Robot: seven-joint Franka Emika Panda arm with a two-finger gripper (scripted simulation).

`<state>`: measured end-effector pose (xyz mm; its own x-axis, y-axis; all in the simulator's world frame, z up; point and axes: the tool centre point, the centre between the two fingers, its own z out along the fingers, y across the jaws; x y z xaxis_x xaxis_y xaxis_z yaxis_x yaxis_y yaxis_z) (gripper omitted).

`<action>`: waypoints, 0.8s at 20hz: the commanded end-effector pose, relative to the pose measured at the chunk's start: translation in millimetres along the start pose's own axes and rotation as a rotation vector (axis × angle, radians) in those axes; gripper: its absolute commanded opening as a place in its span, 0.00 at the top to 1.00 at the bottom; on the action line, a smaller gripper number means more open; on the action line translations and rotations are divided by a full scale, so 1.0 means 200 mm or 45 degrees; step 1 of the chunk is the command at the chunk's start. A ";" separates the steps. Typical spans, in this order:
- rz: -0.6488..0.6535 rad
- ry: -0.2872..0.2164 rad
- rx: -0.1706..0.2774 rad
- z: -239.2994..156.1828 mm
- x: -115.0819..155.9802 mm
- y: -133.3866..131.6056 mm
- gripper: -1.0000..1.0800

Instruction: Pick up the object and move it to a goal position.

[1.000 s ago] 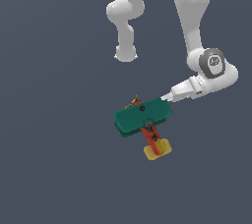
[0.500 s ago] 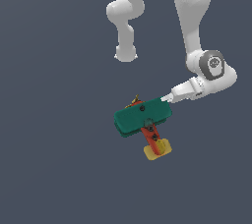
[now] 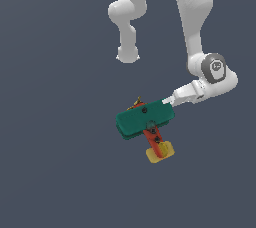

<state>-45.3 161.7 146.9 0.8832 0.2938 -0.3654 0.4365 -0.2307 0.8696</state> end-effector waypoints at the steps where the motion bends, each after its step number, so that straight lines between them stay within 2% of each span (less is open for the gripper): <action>1: 0.001 0.001 -0.014 0.00 0.00 0.00 0.38; 10: 0.004 0.029 -0.099 -0.05 0.03 -0.02 0.38; 16: 0.013 0.036 -0.129 -0.06 0.04 -0.02 0.38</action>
<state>-42.3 176.6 143.7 0.8801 0.3193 -0.3513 0.4113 -0.1433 0.9002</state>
